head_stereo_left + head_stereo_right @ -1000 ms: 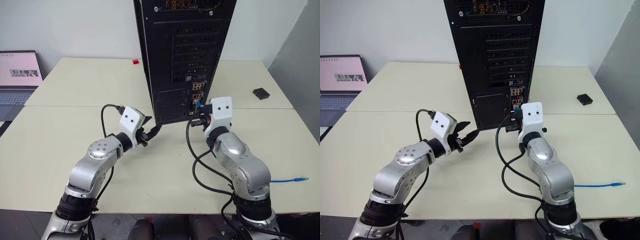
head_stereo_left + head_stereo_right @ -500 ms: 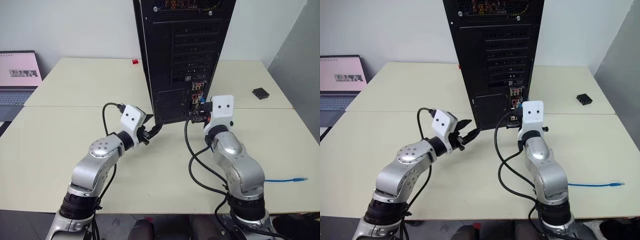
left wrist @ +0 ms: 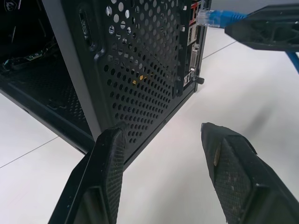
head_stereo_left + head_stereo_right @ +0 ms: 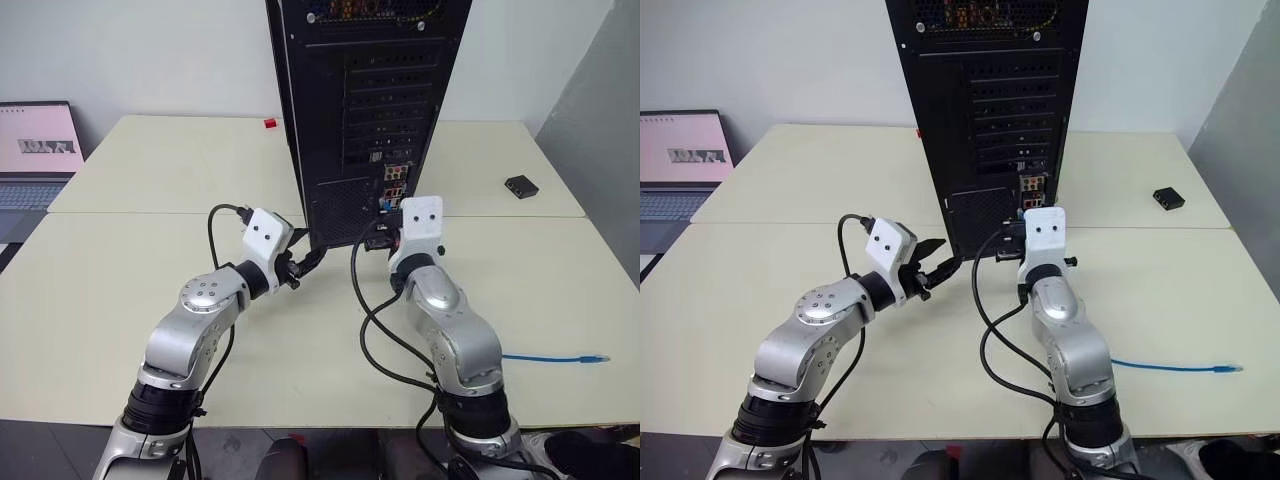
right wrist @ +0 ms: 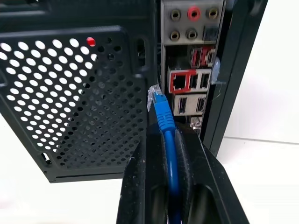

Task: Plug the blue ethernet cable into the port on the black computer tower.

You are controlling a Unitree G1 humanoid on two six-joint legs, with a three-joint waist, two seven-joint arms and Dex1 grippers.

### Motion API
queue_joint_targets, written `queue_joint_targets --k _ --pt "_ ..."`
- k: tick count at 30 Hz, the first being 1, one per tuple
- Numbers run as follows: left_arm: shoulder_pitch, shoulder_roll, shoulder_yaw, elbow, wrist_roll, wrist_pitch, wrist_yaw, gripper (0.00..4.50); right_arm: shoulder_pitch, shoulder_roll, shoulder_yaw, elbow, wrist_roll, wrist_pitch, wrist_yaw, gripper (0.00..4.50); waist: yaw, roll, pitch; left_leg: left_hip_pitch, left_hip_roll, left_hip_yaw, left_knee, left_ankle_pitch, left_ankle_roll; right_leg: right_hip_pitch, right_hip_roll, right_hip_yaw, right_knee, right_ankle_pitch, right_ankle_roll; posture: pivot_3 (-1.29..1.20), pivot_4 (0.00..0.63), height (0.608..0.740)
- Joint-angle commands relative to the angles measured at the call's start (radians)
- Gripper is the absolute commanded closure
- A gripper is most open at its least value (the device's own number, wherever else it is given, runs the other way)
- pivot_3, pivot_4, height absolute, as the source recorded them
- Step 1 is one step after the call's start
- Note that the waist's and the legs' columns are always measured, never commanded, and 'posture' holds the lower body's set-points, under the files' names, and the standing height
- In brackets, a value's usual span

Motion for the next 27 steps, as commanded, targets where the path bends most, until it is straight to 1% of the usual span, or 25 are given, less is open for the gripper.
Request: queue_joint_targets --k 1,8,27 --pt "-0.008 -0.009 0.018 -0.025 0.007 -0.021 -0.002 1.83 -0.050 0.014 -0.049 0.001 0.004 -0.033 -0.002 4.50 0.000 0.000 0.000 0.000 0.000 0.000 0.000 0.000 0.000 0.000 0.000 0.000 0.000 0.000 0.000 0.00 0.150 0.740" --pt "-0.008 -0.018 0.017 -0.026 0.012 -0.019 0.000 1.83 -0.065 0.025 -0.073 0.019 0.008 -0.031 0.002 4.50 0.000 0.000 0.000 0.000 0.000 0.000 -0.001 0.000 0.000 -0.001 0.000 0.000 0.000 0.000 0.000 0.00 0.150 0.740" --pt "-0.011 -0.017 0.022 -0.027 0.017 -0.018 -0.006 1.83 -0.064 0.048 -0.067 0.060 0.007 -0.044 0.026 4.50 -0.001 0.000 0.000 0.000 0.000 0.001 -0.001 0.000 0.000 -0.001 0.000 0.001 0.000 0.000 0.000 0.00 0.150 0.740"
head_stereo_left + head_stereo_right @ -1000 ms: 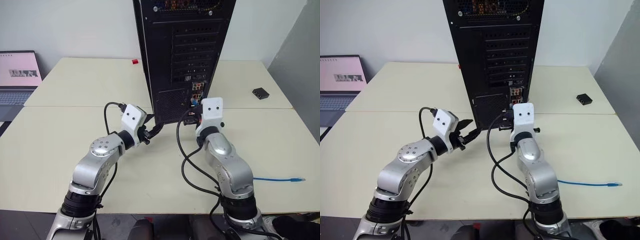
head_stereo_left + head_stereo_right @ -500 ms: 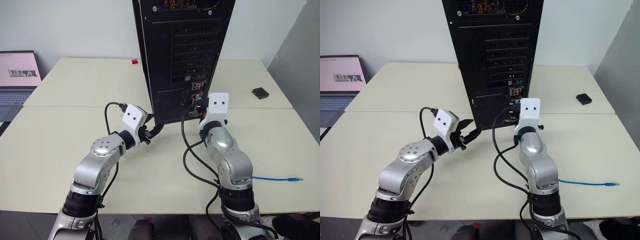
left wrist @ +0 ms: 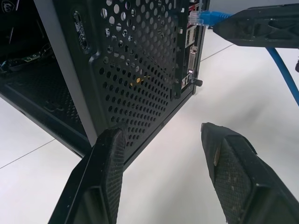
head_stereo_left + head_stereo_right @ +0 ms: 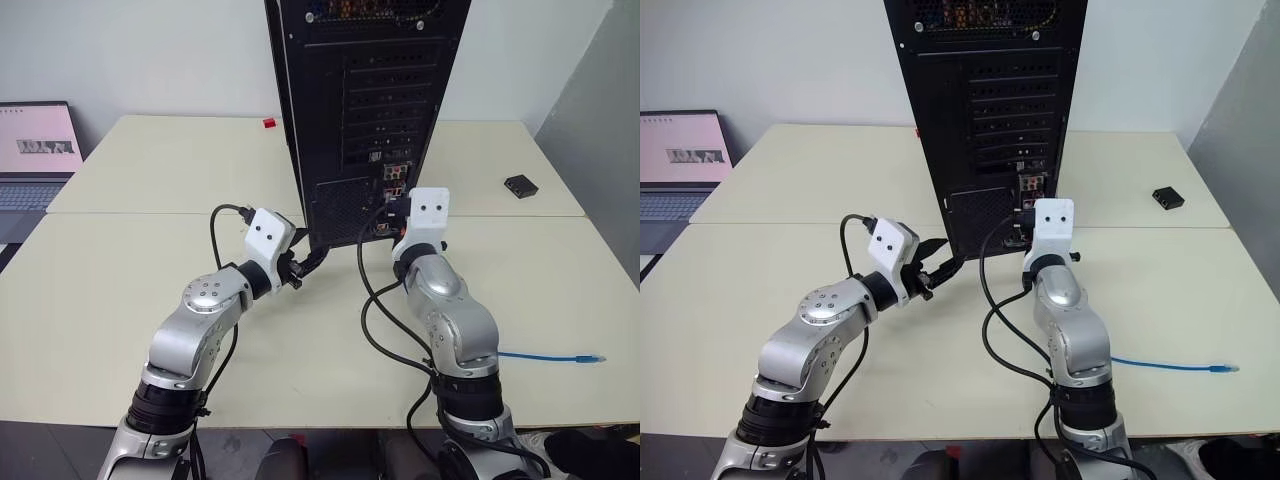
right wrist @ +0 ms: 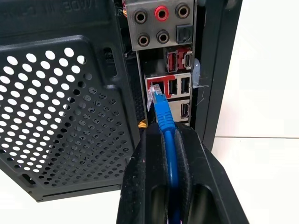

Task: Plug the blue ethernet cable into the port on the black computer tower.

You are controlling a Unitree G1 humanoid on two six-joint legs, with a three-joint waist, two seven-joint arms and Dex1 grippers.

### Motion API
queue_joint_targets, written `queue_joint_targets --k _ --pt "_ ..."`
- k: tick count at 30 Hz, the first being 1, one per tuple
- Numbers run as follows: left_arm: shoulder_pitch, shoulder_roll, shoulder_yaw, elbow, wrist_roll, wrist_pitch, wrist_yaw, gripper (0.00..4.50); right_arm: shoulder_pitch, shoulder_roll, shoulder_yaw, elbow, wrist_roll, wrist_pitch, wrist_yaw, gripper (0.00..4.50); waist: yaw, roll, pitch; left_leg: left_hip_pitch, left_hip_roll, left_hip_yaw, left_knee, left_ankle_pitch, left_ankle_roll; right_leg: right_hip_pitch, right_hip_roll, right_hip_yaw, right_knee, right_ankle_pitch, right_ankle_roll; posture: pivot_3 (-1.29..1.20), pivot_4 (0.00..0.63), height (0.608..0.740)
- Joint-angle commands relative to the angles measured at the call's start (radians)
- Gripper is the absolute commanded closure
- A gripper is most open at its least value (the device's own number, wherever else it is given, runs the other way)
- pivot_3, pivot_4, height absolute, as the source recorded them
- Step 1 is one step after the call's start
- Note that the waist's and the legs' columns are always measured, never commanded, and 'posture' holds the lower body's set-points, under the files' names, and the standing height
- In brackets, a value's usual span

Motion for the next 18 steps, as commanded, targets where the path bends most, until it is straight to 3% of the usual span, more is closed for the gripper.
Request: queue_joint_targets --k 1,18 --pt "-0.011 0.002 0.022 -0.026 0.005 -0.019 -0.005 1.83 -0.016 0.009 0.005 -0.015 0.001 -0.036 0.007 4.50 0.000 0.000 0.000 0.000 0.000 0.000 0.000 0.000 0.000 0.000 0.000 0.000 0.000 0.000 0.000 0.00 0.150 0.740" --pt "-0.012 0.001 0.021 -0.021 0.007 -0.026 -0.009 1.83 -0.048 0.028 -0.037 -0.018 0.027 -0.025 0.006 4.50 0.000 0.000 0.000 0.000 0.000 0.000 0.000 0.000 0.000 0.000 0.000 0.000 0.000 0.000 0.000 0.00 0.150 0.740"
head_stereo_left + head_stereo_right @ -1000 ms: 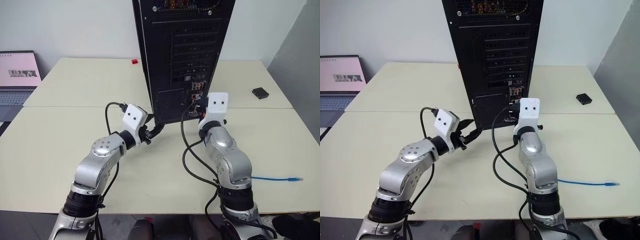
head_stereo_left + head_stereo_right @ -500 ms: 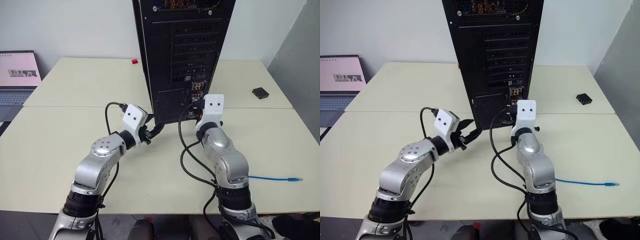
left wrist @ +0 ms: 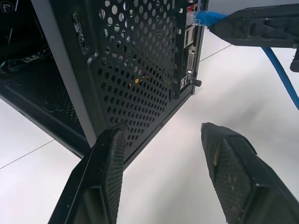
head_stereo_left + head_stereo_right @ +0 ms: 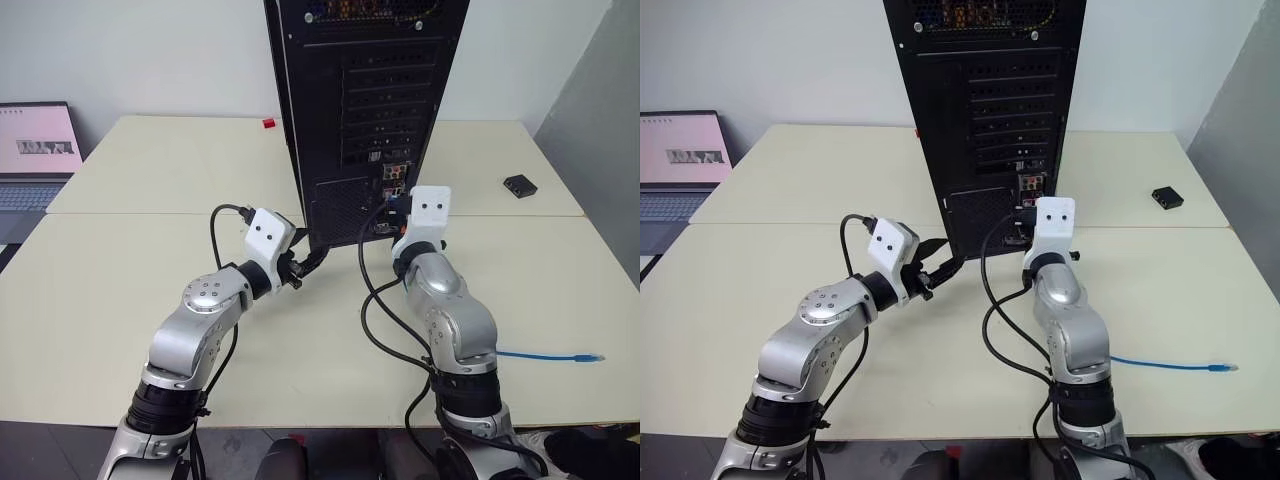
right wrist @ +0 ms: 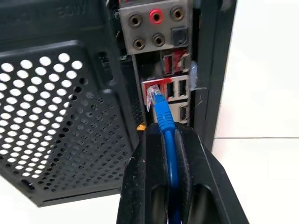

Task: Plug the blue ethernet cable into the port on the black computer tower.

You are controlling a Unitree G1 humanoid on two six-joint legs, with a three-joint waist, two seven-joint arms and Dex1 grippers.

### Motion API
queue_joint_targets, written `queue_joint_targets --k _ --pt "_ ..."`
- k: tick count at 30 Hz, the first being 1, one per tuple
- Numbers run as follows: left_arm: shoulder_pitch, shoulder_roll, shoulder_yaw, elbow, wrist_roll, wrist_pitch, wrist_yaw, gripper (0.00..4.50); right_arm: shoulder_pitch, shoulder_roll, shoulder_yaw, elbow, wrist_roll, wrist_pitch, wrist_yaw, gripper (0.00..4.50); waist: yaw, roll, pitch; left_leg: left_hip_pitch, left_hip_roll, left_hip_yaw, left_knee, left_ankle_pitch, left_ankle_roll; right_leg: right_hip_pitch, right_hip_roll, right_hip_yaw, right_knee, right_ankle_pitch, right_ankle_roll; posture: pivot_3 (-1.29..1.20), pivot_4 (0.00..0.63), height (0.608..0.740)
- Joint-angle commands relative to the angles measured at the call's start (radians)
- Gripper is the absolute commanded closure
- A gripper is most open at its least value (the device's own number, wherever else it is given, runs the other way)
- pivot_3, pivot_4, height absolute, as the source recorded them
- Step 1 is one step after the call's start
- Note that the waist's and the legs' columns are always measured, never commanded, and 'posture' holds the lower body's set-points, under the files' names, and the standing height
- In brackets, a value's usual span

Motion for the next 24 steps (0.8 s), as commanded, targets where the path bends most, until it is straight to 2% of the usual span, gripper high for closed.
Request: queue_joint_targets --k 1,15,24 --pt "-0.012 0.001 0.021 -0.020 0.007 -0.025 -0.007 1.83 -0.036 0.022 -0.017 -0.029 0.024 -0.005 0.002 4.50 0.000 0.000 0.000 0.000 0.000 0.000 0.000 0.000 0.000 0.000 0.000 0.000 0.000 0.000 0.000 0.00 0.150 0.740" --pt "-0.011 0.000 0.022 -0.023 0.005 -0.025 -0.007 1.83 -0.059 0.049 -0.019 -0.018 0.074 0.026 -0.002 4.50 0.000 0.000 0.000 0.000 0.000 0.000 0.000 0.000 0.000 0.000 0.000 0.000 0.000 0.000 0.000 0.00 0.150 0.740" --pt "-0.008 -0.002 0.021 -0.024 0.006 -0.025 -0.003 1.83 -0.100 0.028 -0.025 -0.003 0.088 0.022 0.000 4.50 -0.007 0.000 0.000 0.000 0.000 0.001 0.000 0.000 0.000 0.000 0.000 0.001 0.000 0.000 0.000 0.00 0.150 0.740"
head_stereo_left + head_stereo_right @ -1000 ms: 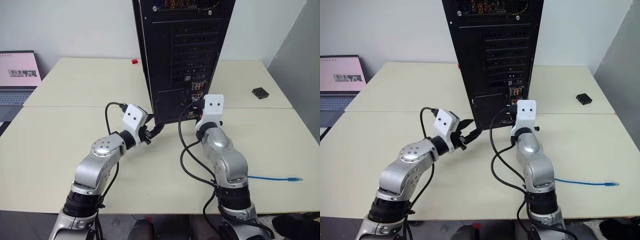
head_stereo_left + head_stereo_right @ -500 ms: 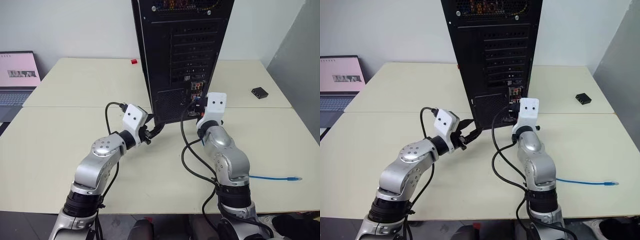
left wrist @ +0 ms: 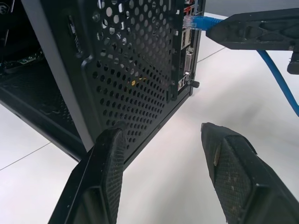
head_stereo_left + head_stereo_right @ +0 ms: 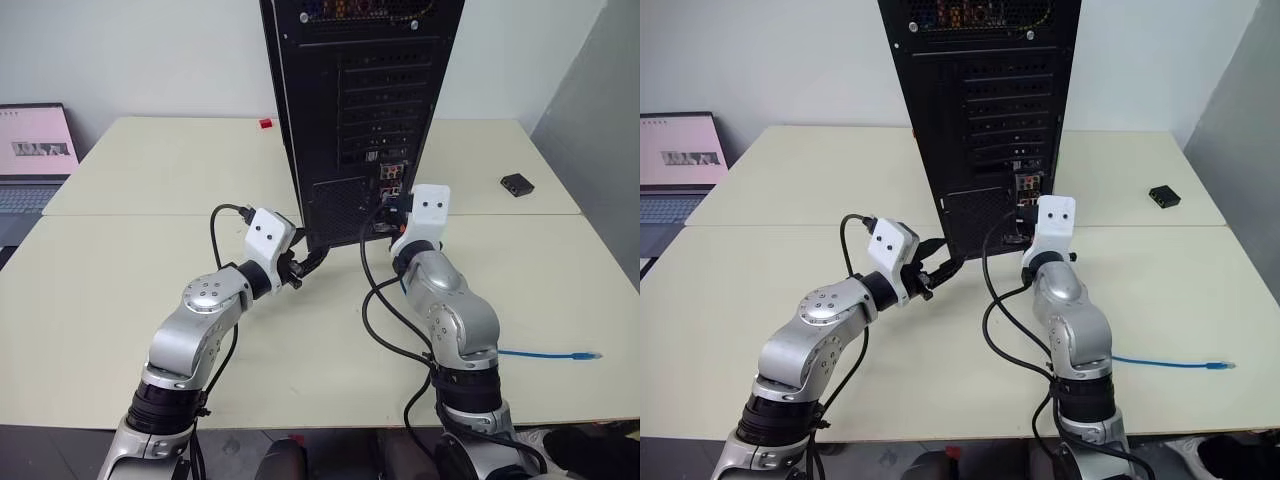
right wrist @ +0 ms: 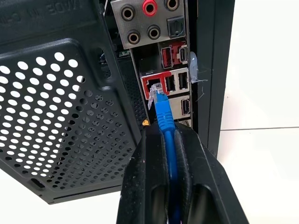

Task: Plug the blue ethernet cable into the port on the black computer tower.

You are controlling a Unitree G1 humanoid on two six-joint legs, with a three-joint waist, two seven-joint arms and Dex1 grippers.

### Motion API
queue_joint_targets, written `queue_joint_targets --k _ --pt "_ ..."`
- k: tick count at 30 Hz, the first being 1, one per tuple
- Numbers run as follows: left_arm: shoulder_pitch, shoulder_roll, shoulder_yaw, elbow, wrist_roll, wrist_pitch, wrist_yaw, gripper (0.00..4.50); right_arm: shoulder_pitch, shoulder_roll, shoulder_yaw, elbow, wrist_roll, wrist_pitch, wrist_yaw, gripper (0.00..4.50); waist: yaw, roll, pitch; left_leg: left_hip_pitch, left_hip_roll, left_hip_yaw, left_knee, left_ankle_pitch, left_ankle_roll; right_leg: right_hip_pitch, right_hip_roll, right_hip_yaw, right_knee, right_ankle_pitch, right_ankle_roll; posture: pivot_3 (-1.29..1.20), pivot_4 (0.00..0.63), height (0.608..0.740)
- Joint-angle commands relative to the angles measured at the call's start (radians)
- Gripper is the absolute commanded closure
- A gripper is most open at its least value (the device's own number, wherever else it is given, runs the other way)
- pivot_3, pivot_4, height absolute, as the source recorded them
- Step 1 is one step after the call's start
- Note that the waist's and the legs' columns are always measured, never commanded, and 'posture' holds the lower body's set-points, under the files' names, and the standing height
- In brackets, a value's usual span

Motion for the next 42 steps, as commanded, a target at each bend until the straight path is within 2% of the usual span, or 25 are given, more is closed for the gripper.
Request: queue_joint_targets --k 1,15,21,34,42 --pt "-0.008 -0.002 0.021 -0.024 0.006 -0.024 -0.003 1.83 -0.075 0.018 0.000 -0.017 0.013 -0.018 0.007 4.50 0.000 0.000 0.000 0.000 0.000 0.000 0.000 0.000 0.000 0.000 0.000 0.000 0.000 0.000 0.000 0.00 0.150 0.740" --pt "-0.008 -0.002 0.018 -0.020 0.008 -0.029 -0.008 1.83 -0.092 0.022 -0.003 -0.029 0.022 -0.006 0.009 4.50 -0.004 0.000 0.000 0.000 0.000 0.002 0.000 0.000 0.000 -0.001 0.001 0.002 0.000 0.000 0.000 0.00 0.150 0.740" --pt "-0.005 -0.003 0.017 -0.024 0.008 -0.028 -0.005 1.83 -0.095 0.075 -0.050 -0.032 0.078 0.021 -0.022 4.50 -0.004 0.000 0.000 0.000 0.001 0.002 0.000 0.000 0.000 -0.001 0.001 0.002 0.000 0.000 0.000 0.00 0.150 0.740" --pt "-0.008 0.000 0.015 -0.022 0.009 -0.033 -0.008 1.83 -0.128 0.055 -0.050 -0.001 0.143 0.005 -0.039 4.50 -0.004 0.000 0.000 0.000 0.001 0.002 0.000 0.000 0.000 -0.001 0.001 0.002 0.000 0.000 0.000 0.00 0.150 0.740" --pt "-0.009 -0.001 0.015 -0.020 0.011 -0.036 -0.013 1.83 -0.136 0.086 -0.079 -0.002 0.221 -0.004 -0.055 4.50 -0.012 0.001 0.000 0.000 0.001 0.002 0.000 0.000 0.000 -0.001 0.001 0.002 0.000 0.000 0.000 0.00 0.150 0.740"
